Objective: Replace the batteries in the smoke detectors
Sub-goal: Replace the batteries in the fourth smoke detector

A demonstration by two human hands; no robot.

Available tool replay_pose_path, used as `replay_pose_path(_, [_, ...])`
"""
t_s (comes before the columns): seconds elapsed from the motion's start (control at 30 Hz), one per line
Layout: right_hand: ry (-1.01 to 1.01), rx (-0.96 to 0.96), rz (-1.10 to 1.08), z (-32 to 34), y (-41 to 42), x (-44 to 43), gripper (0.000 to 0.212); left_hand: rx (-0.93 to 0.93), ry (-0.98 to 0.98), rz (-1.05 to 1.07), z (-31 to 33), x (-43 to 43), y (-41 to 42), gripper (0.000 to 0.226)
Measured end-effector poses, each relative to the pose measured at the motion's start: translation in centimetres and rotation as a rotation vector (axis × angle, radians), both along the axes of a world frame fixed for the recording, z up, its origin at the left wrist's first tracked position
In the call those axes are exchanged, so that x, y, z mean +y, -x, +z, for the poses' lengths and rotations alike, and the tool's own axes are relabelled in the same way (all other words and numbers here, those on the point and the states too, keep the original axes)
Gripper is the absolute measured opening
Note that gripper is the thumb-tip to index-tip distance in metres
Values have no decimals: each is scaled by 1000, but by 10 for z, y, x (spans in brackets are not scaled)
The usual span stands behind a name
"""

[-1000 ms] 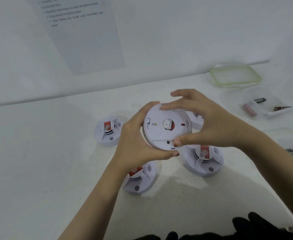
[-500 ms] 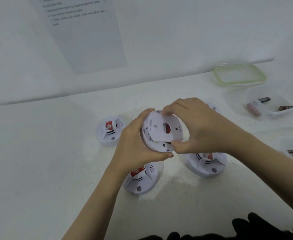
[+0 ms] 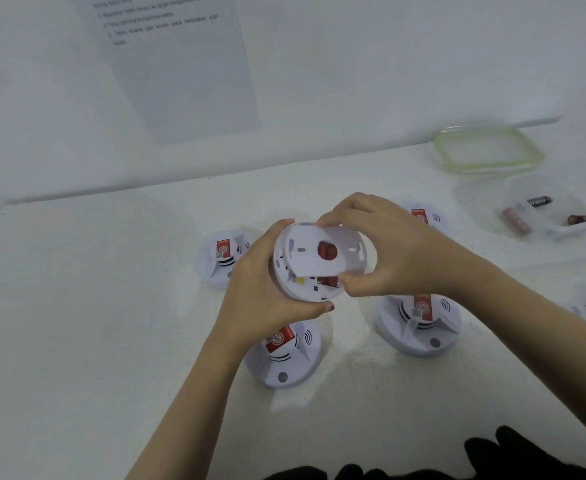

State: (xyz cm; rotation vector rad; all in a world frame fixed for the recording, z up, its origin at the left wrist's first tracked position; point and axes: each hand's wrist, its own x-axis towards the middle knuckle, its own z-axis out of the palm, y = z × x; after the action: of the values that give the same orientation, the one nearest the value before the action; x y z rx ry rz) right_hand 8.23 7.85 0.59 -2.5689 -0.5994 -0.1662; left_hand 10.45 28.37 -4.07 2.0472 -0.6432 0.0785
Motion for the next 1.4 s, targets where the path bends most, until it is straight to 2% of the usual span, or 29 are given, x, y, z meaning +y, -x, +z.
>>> replay_pose_path(0.23, [197, 119, -153, -12, -16, -17, 71, -15, 16, 88, 3, 13, -2, 87])
replay_pose_path(0.37, [311, 236, -165, -18, -19, -18, 62, -2, -6, 129, 1, 18, -1, 87])
replay_pose_path(0.5, [381, 279, -160, -27, -20, -17, 62, -19, 9, 151, 1, 15, 2, 88])
replay_pose_path(0.57, [251, 262, -145, -30, -15, -17, 62, -8, 38, 179, -1, 12, 4, 94])
replay_pose_path(0.7, [-281, 270, -74, -23, 4, -10, 41, 2, 86, 219, -6, 2, 8, 97])
replay_pose_path(0.77, [-420, 325, -74, -18, 15, -4, 39, -20, 110, 218, -5, -3, 11, 97])
replay_pose_path(1.0, [-444, 232, -49, -14, 42, -8, 51, -97, 199, 97, 4, -31, 26, 102])
replay_pose_path(1.23, [-550, 123, -217, -4, 58, -45, 35, -83, 276, -35, 11, -70, 33, 98])
replay_pose_path(1.4, [-512, 133, -260, 1, 66, -77, 26, -39, 259, -102, 14, -102, 37, 102])
